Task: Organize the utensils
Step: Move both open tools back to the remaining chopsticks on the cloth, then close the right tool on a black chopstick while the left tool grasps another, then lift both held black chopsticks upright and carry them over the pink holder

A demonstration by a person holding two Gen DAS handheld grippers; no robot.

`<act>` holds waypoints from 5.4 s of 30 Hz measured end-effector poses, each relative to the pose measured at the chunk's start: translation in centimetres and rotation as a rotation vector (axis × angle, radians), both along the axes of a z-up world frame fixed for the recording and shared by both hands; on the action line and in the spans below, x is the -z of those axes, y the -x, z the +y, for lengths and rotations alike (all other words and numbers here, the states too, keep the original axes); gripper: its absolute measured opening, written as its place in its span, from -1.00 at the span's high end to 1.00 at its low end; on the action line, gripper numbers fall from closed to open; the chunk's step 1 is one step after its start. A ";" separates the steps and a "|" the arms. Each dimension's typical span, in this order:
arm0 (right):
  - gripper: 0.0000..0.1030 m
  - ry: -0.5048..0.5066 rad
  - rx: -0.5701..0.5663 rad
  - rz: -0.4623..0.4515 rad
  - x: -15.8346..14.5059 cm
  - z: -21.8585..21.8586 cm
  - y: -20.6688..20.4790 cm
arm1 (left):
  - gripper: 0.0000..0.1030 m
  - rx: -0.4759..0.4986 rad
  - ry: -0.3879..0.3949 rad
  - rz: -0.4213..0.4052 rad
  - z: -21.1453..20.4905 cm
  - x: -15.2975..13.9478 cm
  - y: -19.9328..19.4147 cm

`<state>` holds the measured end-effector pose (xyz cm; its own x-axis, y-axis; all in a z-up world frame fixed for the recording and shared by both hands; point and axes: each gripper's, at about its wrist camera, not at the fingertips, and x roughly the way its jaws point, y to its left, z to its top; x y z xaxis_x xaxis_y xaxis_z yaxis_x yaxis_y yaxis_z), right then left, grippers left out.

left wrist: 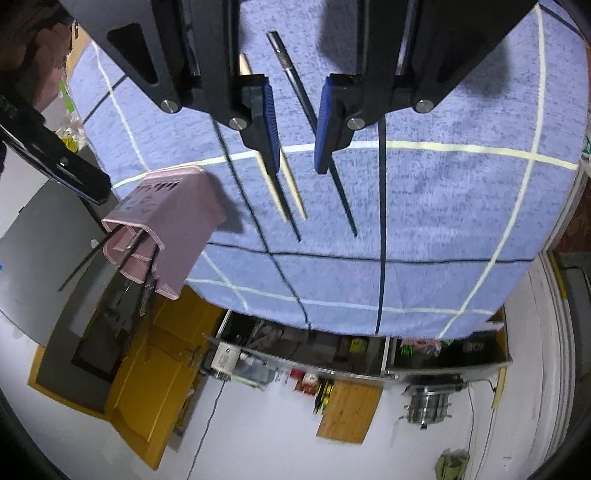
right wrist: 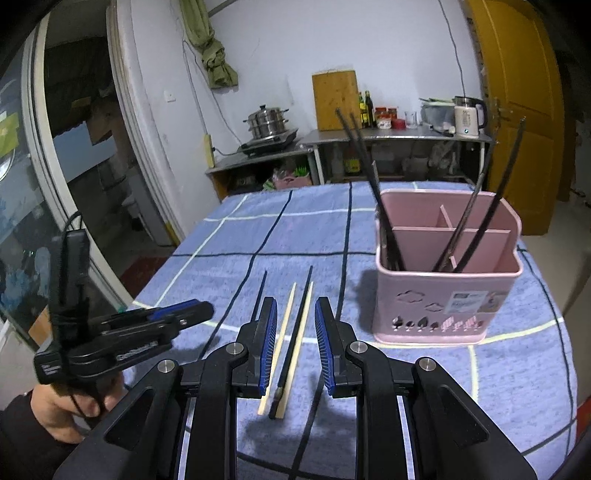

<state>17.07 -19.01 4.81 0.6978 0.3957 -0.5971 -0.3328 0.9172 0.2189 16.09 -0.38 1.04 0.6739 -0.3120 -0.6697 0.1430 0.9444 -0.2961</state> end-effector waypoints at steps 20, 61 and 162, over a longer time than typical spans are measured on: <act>0.80 0.019 -0.071 0.200 8.9 5.3 -7.4 | 0.61 -0.024 -0.037 0.121 0.2 6.4 -5.2; 0.83 0.093 -0.022 0.279 11.8 6.7 -12.6 | 0.62 -0.020 -0.030 0.136 1.8 6.0 -6.8; 0.90 -0.048 0.242 -0.192 -10.6 -9.4 -4.7 | 0.90 0.270 0.052 -0.226 -11.7 -14.9 -6.4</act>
<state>21.77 -28.39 15.41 0.8736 0.2289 -0.4296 -0.1457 0.9651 0.2178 22.45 -12.12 15.96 0.6919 -0.5289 -0.4915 0.4530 0.8480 -0.2749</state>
